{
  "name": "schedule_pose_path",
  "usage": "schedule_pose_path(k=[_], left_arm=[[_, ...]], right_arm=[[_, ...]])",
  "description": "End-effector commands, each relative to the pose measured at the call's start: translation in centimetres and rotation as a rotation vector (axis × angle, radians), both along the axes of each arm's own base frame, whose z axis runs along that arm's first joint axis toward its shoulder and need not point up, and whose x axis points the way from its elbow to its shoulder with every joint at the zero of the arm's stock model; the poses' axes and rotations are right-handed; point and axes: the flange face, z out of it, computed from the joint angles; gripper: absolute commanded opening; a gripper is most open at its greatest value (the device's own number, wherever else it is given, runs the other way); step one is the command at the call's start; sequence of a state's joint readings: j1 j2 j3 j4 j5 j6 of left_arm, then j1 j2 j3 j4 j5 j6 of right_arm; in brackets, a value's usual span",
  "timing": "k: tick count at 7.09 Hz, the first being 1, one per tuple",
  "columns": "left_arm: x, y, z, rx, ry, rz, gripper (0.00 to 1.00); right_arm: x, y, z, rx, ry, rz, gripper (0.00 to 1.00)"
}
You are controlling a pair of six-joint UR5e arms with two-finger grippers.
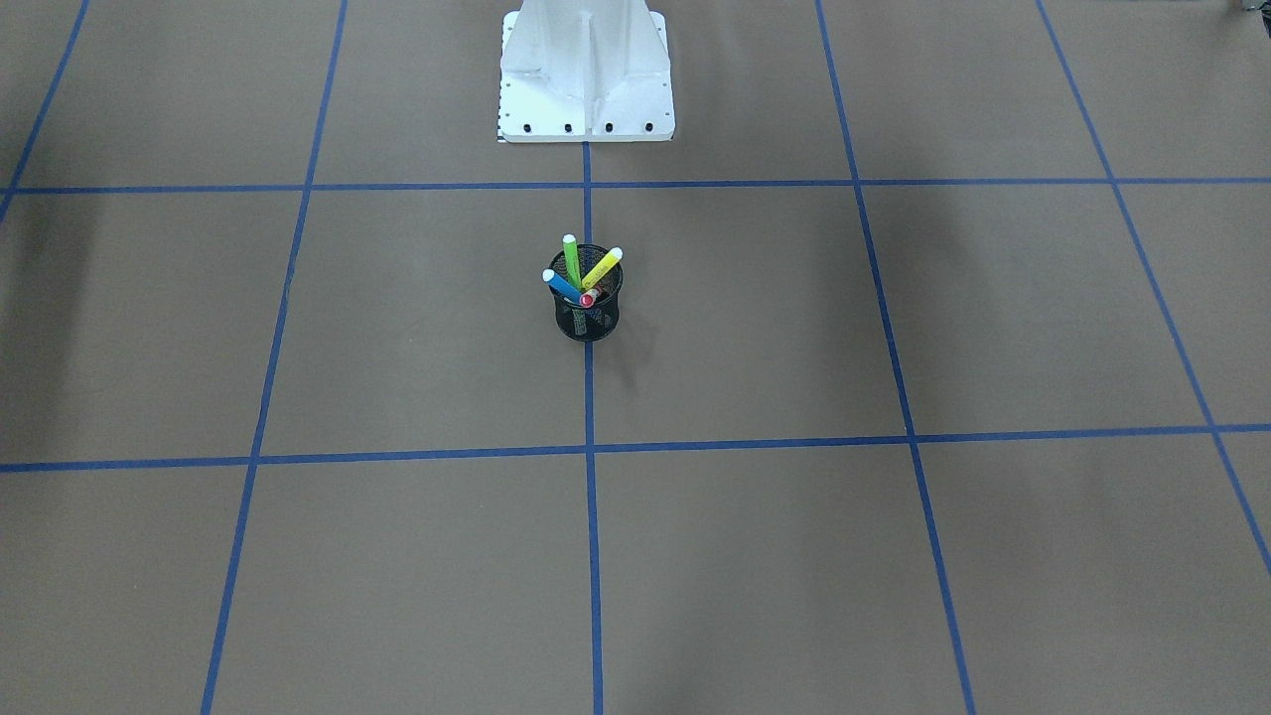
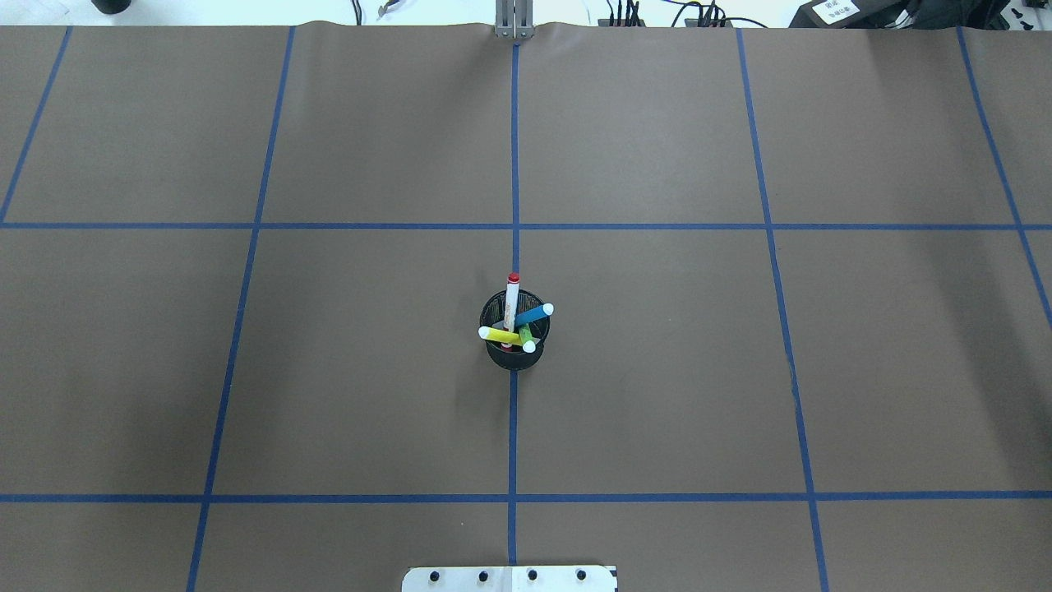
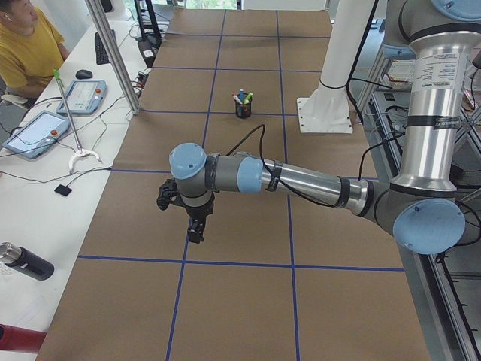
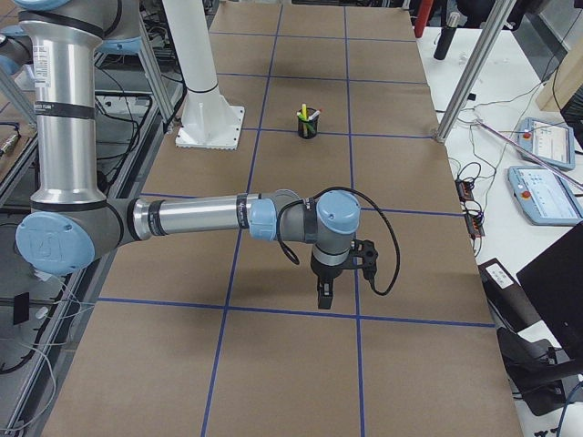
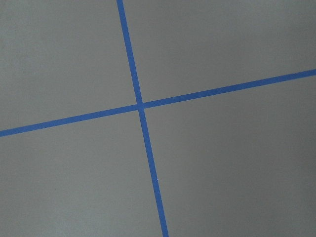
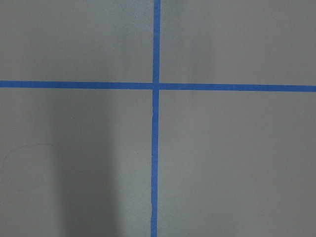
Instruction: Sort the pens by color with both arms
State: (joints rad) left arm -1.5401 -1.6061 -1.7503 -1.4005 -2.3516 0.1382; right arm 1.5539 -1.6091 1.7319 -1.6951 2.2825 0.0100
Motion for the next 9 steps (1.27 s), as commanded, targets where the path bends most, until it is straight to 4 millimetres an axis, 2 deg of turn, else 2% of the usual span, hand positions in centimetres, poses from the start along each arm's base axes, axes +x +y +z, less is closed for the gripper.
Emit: schedule_pose_path(k=[1, 2, 3, 4, 5, 6, 7, 9], left_arm=[[0.0, 0.0, -0.4, 0.004, 0.000, -0.003, 0.99], [0.0, 0.1, -1.6, 0.029, 0.001, -0.003, 0.99], [0.0, 0.2, -2.7, 0.053, 0.002, -0.002, 0.99], [0.0, 0.1, -3.6, 0.070, 0.002, -0.002, 0.99], [0.1, -0.2, -5.1, 0.102, 0.004, -0.002, 1.00], [0.2, -1.7, -7.0, 0.156, 0.005, 0.000, 0.99], [0.2, -1.9, -7.8, 0.175, 0.008, -0.002, 0.99], [0.7, -1.9, -10.1, 0.256, 0.062, 0.001, 1.00]], right_arm=[[0.0, -0.1, -0.2, 0.012, 0.001, -0.006, 1.00], [0.0, -0.5, -0.7, 0.020, 0.000, -0.004, 1.00], [-0.3, -0.9, -2.1, 0.045, -0.004, -0.004, 1.00], [-1.8, -2.7, -6.1, 0.124, -0.011, -0.035, 1.00], [-2.4, -3.0, -7.4, 0.141, -0.017, -0.033, 1.00], [-4.7, -3.5, -8.4, 0.141, -0.047, -0.061, 1.00], [-5.5, -3.9, -10.7, 0.159, -0.097, -0.056, 1.00], [-9.8, -4.2, -15.3, 0.205, -0.151, -0.107, 1.00]])
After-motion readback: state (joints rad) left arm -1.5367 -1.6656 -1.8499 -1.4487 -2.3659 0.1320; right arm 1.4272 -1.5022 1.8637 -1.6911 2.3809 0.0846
